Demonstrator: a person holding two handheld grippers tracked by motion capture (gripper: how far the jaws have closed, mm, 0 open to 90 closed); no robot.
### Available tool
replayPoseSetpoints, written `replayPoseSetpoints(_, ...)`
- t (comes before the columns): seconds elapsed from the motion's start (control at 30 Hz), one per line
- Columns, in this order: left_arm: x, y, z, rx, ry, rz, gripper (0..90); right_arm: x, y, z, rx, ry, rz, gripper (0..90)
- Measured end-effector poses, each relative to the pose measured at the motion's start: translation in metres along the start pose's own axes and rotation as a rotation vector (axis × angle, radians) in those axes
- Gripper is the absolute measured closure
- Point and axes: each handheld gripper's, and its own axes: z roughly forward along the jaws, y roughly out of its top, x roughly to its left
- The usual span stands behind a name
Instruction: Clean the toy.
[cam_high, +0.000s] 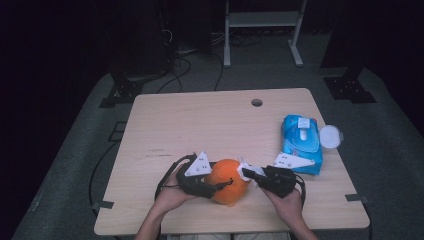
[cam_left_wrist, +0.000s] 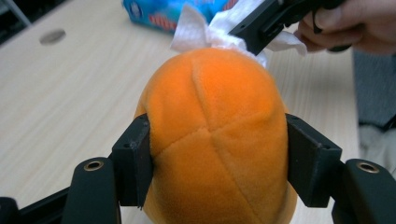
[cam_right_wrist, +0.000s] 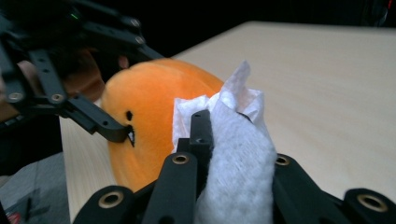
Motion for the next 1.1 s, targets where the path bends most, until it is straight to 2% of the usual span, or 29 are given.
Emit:
replayPoseSetpoints(0.07,-0.001,0.000,0.000,-0.013,-0.008,0.008,34.8,0.000,-0.003,0.002,-0.004,0.002,0.011,79.8)
replayPoseSetpoints(0.2,-0.007,0.002,0.005,-0.027,-0.031,0.039,34.6,0.010,0.012,-0.002,-0.069,0.040,-0.025,79.7)
replayPoseSetpoints(0.27,-0.008,0.003,0.006,-0.028,-0.030,0.038,30.5,0.011,0.013,-0.002,-0.061,0.035,-0.039,79.7)
replayPoseSetpoints(0.3,-0.006,0.003,0.008,-0.037,-0.034,-0.005,26.1,0.007,0.008,0.000,-0.047,0.024,-0.023,79.7)
replayPoseSetpoints(0.37,-0.001,0.001,0.010,-0.038,-0.028,-0.057,17.8,-0.002,0.000,0.001,-0.028,0.010,0.008,79.8)
replayPoseSetpoints(0.4,0.000,0.000,0.011,-0.033,-0.027,-0.075,14.8,-0.004,-0.004,0.001,-0.018,0.001,0.026,79.7)
replayPoseSetpoints(0.47,0.002,0.000,0.011,-0.016,-0.004,-0.090,14.2,-0.006,-0.005,0.001,-0.006,-0.007,0.028,79.7)
replayPoseSetpoints(0.5,0.002,0.001,0.010,-0.018,0.003,-0.082,17.8,-0.006,-0.005,0.001,-0.007,-0.008,0.026,79.6)
replayPoseSetpoints(0.57,-0.002,0.004,0.007,-0.030,0.019,-0.008,29.9,-0.001,0.000,0.001,-0.023,0.005,0.024,79.6)
replayPoseSetpoints(0.6,-0.005,0.005,0.006,-0.039,0.012,0.019,33.4,0.002,0.003,-0.001,-0.037,0.015,0.009,79.6)
replayPoseSetpoints(0.7,-0.011,0.009,0.006,-0.035,-0.013,0.101,37.3,0.011,0.014,-0.006,-0.091,0.061,-0.028,79.5)
replayPoseSetpoints(0.77,-0.014,0.011,0.007,-0.026,-0.018,0.115,37.0,0.013,0.017,-0.006,-0.085,0.058,-0.051,79.5)
replayPoseSetpoints(0.83,-0.012,0.009,0.009,-0.024,-0.027,0.089,33.0,0.007,0.011,-0.005,-0.064,0.046,-0.039,79.7)
replayPoseSetpoints(0.93,-0.005,0.006,0.014,-0.022,-0.051,-0.022,16.0,-0.001,0.001,-0.002,-0.033,0.025,-0.007,79.7)
replayPoseSetpoints(1.0,-0.001,0.005,0.016,0.026,-0.045,-0.069,7.5,-0.003,0.001,-0.002,-0.017,0.017,0.002,79.7)
replayPoseSetpoints(1.03,0.000,0.003,0.018,0.049,-0.047,-0.082,6.8,-0.003,0.002,-0.002,-0.012,0.002,-0.007,79.7)
replayPoseSetpoints(1.1,0.001,-0.001,0.019,0.039,-0.060,-0.096,7.9,-0.005,0.002,-0.004,-0.009,-0.008,0.001,79.7)
